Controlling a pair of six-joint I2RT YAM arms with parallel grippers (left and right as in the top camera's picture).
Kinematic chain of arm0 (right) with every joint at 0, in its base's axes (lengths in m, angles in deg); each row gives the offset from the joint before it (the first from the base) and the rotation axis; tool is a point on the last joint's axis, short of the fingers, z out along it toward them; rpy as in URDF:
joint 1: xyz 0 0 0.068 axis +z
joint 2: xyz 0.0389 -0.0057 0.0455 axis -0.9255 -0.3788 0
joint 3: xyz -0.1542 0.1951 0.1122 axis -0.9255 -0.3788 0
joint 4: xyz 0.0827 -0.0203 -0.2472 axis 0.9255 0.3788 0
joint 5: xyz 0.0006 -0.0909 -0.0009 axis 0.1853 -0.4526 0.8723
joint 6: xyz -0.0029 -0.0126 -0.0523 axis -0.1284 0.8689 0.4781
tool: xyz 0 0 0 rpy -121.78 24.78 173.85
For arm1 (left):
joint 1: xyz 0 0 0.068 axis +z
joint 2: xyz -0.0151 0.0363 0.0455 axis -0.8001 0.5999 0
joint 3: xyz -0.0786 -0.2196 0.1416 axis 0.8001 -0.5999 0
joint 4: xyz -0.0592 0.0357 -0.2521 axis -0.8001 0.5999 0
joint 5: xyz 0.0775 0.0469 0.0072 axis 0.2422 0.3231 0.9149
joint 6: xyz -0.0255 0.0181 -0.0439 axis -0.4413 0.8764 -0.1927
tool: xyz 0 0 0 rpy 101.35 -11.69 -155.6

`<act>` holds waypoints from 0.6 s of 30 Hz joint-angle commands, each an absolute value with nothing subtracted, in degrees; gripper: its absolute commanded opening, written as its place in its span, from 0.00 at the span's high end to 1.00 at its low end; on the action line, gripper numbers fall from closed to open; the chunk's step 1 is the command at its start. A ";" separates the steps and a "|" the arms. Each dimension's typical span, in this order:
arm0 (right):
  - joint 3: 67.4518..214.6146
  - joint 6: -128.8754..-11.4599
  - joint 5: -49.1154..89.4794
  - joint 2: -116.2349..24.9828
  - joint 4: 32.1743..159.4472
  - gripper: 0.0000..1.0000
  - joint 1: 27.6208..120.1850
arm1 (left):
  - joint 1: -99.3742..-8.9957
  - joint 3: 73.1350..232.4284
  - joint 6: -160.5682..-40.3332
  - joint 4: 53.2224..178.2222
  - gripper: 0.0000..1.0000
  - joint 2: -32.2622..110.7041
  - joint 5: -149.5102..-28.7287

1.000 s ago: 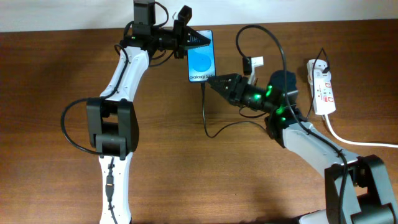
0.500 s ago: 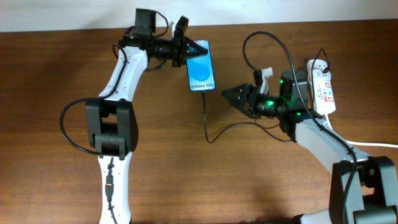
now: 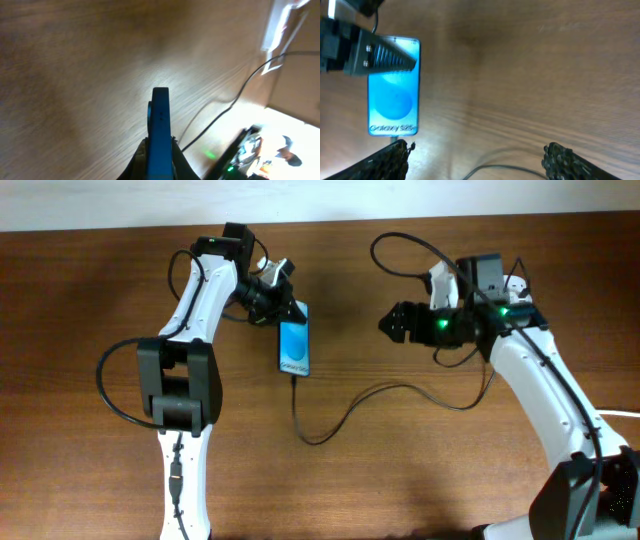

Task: Plug charger to phone and switch on socket
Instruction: 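Lower the phone flat onto the table with the left gripper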

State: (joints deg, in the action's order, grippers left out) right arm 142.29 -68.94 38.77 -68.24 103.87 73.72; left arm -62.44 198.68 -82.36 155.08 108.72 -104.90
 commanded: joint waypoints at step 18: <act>144.85 -65.73 32.17 -67.36 109.85 0.12 73.72 | -64.23 191.75 -85.03 147.93 1.00 107.51 -100.00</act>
State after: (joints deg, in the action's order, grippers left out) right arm 143.93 -66.34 32.91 -68.22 109.94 73.72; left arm -63.62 192.28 -82.12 148.21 108.72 -98.96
